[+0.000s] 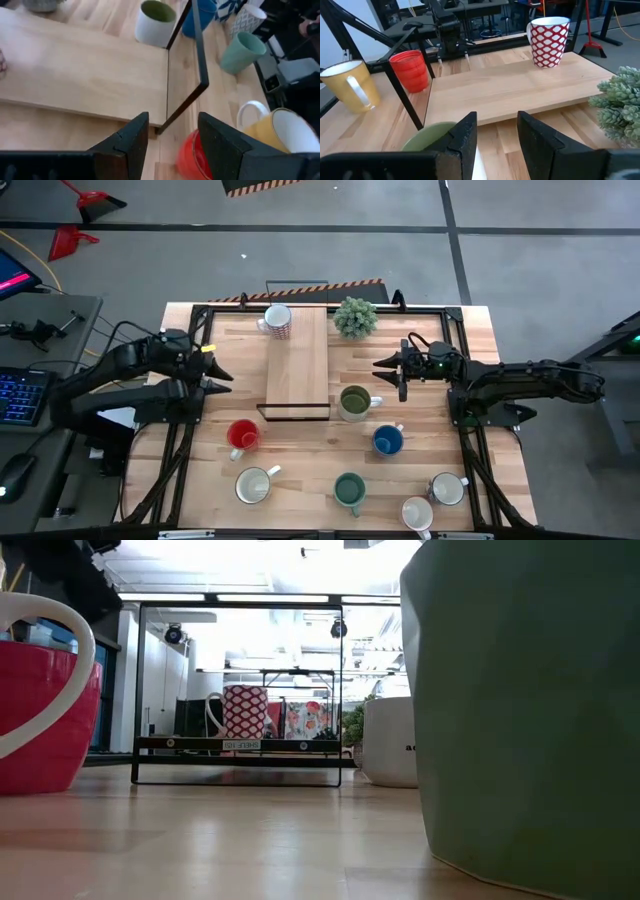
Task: Place coffee mugs
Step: Put the white mug on the shelf
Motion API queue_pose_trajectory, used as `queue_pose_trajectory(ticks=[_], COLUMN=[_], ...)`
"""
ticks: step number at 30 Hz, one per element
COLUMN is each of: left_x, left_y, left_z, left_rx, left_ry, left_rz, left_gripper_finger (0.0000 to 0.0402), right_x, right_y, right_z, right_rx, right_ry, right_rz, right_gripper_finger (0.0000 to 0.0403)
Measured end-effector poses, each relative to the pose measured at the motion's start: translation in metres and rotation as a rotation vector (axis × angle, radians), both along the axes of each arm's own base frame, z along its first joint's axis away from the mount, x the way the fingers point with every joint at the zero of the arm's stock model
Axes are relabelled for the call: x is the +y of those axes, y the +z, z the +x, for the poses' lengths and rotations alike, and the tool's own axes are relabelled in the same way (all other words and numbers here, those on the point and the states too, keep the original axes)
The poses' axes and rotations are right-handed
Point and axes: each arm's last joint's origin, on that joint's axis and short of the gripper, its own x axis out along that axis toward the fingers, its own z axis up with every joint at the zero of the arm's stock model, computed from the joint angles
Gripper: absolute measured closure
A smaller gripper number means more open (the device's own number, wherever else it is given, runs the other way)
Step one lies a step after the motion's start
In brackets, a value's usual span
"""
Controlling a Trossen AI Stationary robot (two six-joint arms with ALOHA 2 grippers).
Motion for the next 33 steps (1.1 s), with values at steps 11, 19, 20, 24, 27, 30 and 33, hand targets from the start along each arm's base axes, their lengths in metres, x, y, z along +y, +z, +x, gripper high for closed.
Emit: queue_pose_trajectory(ticks=[11, 19, 20, 24, 27, 30, 33], left_x=[0.002, 0.001, 0.001, 0.002, 0.003, 0.005, 0.009], left_y=[-0.001, 0.001, 0.006, 0.037, 0.053, 0.041, 0.007], left_z=[0.006, 0.006, 0.006, 0.007, 0.007, 0.014, 0.027], left_rx=[0.039, 0.033, 0.008, -0.196, -0.295, -0.284, -0.225], left_ry=[0.151, 0.145, 0.141, 0.119, 0.096, 0.07, 0.071], left_rz=[0.06, 0.052, 0.059, 0.167, 0.328, 0.417, 0.403], left_gripper_finger=[0.0243, 0.0243, 0.0243, 0.0243, 0.0243, 0.0243, 0.0243], right_x=[0.0, 0.0, 0.0, 0.0, 0.0, 0.0, 0.0], right_y=[0.004, 0.007, 0.008, 0.008, 0.008, 0.008, 0.008], right_z=[0.001, 0.001, 0.001, 0.001, 0.001, 0.001, 0.001], right_rx=[-0.037, -0.067, -0.075, -0.082, -0.082, -0.082, -0.083], right_ry=[0.003, 0.003, 0.003, 0.004, 0.004, 0.004, 0.004], right_rz=[-0.029, -0.041, -0.044, -0.053, -0.054, -0.054, -0.054], right_gripper_finger=[0.0281, 0.0281, 0.0281, 0.0281, 0.0281, 0.0281, 0.0281])
